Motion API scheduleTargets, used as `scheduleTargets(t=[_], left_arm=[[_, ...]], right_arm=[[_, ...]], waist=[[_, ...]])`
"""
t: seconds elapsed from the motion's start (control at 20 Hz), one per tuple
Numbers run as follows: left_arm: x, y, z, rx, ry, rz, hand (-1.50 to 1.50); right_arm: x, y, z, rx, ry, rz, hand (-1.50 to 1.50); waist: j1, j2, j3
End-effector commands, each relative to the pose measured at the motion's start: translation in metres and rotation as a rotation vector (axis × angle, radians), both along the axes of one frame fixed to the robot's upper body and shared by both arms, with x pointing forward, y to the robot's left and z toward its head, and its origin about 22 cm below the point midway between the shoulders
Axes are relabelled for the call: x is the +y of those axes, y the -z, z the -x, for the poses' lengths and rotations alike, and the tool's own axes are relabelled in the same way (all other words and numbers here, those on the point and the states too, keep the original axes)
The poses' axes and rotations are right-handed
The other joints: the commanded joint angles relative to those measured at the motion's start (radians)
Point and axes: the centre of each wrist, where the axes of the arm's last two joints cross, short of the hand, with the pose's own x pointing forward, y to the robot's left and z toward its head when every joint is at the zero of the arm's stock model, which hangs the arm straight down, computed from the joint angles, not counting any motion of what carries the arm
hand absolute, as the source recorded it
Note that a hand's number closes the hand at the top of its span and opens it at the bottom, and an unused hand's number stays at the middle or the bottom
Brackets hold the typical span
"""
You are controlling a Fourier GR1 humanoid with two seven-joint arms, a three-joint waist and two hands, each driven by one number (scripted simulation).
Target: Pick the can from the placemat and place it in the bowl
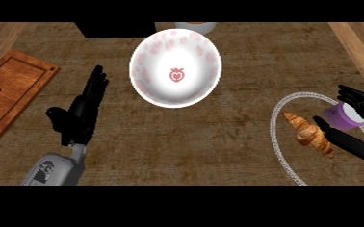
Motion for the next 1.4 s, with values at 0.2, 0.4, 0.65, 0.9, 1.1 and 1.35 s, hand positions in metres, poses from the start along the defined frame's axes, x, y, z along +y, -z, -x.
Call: scheduleTargets(t=[0.2,0.4,0.65,0.9,1.1,1.35], left_arm=[[-0.010,-0.009,0.004,0.002,0.060,-0.014,0.00],[-0.014,-0.016,0.006,-0.031,0.050,-0.035,0.00],[-0.017,0.009,0.007,-0.011,0.066,-0.018,0.00],[-0.035,-0.006,0.005,-0.022,0.088,-0.007,0.00],[-0.027,-0.016,-0.015,-0.029,0.069,-0.007,0.00],[-0.024,-0.017,0.010,-0.033,0.060,-0.027,0.00]], right_arm=[[-0.028,-0.047,0.043,-0.245,0.099,0.095,-1.50],[-0.034,-0.103,0.046,-0.123,0.180,0.209,-1.50],[-0.042,-0.134,0.041,0.043,0.180,0.211,-1.50],[-0.051,-0.136,0.024,0.262,0.183,0.183,-1.50],[-0.053,-0.114,0.014,0.425,0.125,0.204,-1.50],[-0.054,-0.105,0.010,0.506,0.105,0.208,-1.50]], waist=[[0.022,0.005,-0.001],[0.025,0.005,-0.003],[0.029,0.009,-0.002],[0.040,0.010,-0.001],[0.041,0.013,-0.001],[0.039,0.008,0.000]])
